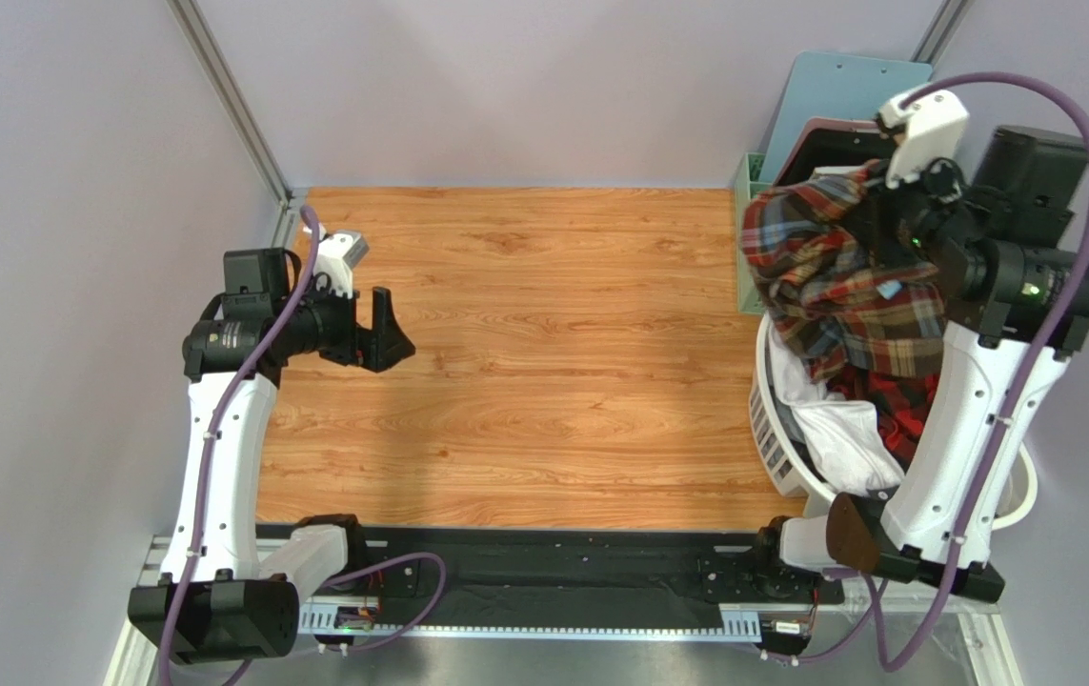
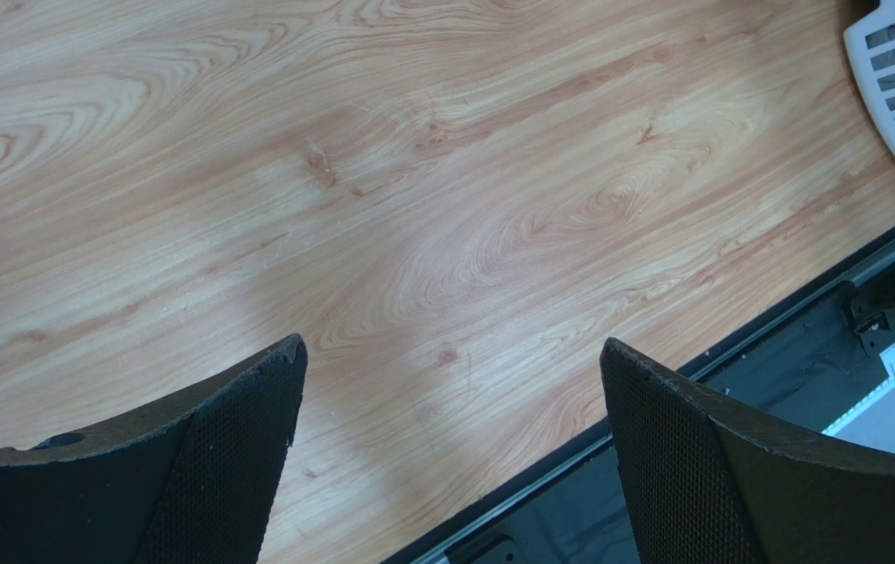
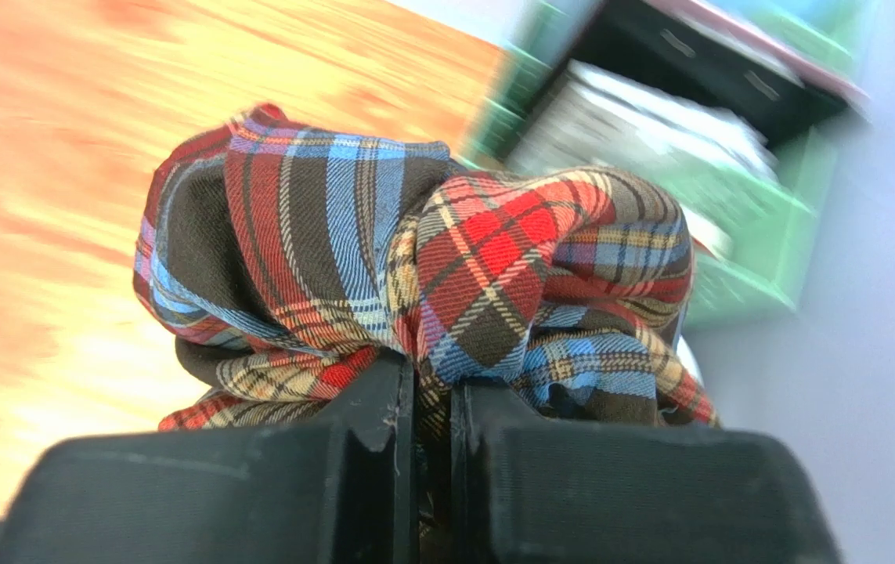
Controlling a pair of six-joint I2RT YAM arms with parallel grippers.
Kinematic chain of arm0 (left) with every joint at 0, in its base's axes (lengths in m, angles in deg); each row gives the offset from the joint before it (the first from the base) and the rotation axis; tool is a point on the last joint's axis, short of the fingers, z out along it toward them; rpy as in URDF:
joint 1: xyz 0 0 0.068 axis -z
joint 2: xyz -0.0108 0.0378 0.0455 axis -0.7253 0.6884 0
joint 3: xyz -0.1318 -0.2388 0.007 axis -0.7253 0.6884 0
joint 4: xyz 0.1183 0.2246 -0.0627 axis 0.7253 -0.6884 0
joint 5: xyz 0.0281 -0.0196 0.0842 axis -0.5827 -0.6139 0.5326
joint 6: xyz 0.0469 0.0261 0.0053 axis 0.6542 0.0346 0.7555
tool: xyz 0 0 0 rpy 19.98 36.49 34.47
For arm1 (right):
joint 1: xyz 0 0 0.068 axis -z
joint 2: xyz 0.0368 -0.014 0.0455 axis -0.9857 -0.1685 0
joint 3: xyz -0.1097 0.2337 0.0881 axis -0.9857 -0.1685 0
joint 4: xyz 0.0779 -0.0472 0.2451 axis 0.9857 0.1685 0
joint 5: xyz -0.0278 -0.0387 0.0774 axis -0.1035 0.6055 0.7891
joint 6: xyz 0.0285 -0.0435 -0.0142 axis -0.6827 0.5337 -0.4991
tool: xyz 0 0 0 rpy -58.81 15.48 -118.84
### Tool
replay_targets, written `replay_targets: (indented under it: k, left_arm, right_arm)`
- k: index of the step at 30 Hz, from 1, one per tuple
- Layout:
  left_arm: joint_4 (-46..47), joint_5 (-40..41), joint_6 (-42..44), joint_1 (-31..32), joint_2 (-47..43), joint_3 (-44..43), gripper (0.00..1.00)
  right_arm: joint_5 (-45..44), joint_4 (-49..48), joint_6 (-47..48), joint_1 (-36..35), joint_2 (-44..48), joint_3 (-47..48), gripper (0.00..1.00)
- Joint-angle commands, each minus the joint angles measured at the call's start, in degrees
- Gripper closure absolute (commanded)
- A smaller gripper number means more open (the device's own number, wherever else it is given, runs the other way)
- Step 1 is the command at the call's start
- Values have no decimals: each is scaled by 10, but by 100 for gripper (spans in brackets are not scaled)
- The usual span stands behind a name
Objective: Fold and stack the long sleeve shirts
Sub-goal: Move the shirt to the center of the board
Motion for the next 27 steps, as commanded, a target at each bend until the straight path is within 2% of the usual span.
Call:
replay_targets:
  k: [1,3,6,7,9,10,14,16,18,20,21,22,23,24,25,26,27]
  left_arm:
    - [28,-4,-17,0,-7,-17,1]
    - [35,1,-21,0,-15,-16,1]
    - [48,17,-33,-4,-24,-15,1]
    - [53,22,-41,-6,-26,-15,1]
    - [65,22,-50,-14,-30,-16,1]
    - [70,22,-62,-17,-32,-16,1]
    - [106,16,-100,-52,-39,-15,1]
    - [122,-1,-114,-69,-45,-8,1]
    - [137,-11,-114,-88,-54,-4,1]
    - [112,-10,-83,-97,-51,-14,1]
    - [98,-10,-68,-97,-49,-17,1]
    - [72,0,-20,-98,-49,-19,1]
    - [61,0,1,-99,-45,-15,1]
    - [52,0,52,-98,-46,-11,1]
    - [33,-6,80,-98,-45,-6,1]
    - [25,-8,106,-98,-45,5,1]
    - [17,-2,155,-98,-43,11,1]
  right_arm:
    - [-7,-128,-82,-114,-8,48,100]
    - [12,-163,-101,-139,-16,77,100]
    - [28,-246,-123,-219,-20,82,100]
    - [21,-280,-126,-272,-23,83,100]
    - [10,-300,-125,-327,-35,85,100]
    - [-5,-312,-122,-383,-52,86,100]
    - [-56,-355,-90,-517,-111,100,100]
    - [-62,-394,-104,-553,-142,122,100]
    - [-69,-398,-139,-551,-170,120,100]
    - [-66,-383,-143,-517,-157,33,98]
    - [-59,-382,-143,-476,-146,-30,85]
    - [-40,-384,-135,-454,-131,-149,64]
    - [-30,-385,-121,-436,-119,-207,40]
    - [-28,-359,-105,-411,-118,-248,23]
    - [-26,-347,-85,-401,-118,-280,19]
    - [-19,-333,-79,-394,-117,-329,6]
    - [-16,-307,-76,-389,-113,-346,0]
